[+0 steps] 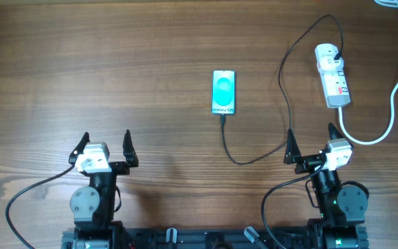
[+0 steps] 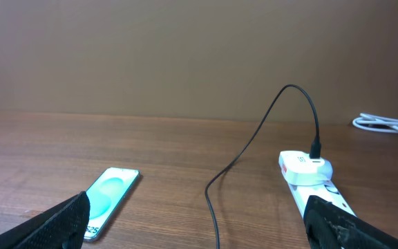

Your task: Plug charger to phone and switch on socket

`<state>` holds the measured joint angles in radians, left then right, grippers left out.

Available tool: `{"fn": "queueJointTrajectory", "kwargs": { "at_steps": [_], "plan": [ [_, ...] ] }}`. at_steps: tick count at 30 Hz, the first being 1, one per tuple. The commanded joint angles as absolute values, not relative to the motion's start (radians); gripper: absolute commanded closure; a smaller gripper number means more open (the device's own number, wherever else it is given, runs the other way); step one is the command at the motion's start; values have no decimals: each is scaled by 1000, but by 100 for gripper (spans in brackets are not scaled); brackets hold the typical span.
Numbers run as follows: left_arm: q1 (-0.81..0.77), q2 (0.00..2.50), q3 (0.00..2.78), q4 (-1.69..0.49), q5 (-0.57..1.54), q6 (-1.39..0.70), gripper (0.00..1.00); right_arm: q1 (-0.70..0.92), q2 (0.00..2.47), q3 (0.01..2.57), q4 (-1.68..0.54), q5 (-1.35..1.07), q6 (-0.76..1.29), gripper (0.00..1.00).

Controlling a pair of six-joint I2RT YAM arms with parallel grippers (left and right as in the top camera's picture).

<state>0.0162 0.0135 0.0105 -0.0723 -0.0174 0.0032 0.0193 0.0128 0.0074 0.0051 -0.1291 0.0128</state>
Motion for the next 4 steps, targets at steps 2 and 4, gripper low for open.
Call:
{"fn": "queueJointTrajectory", "kwargs": {
  "at_steps": [2, 4],
  "plan": [
    [23, 3, 6, -73, -16, 19, 0, 25, 4, 5, 7, -109, 0, 0],
    [23, 3, 6, -73, -16, 19, 0, 25, 4, 5, 7, -109, 0, 0]
  ]
}}
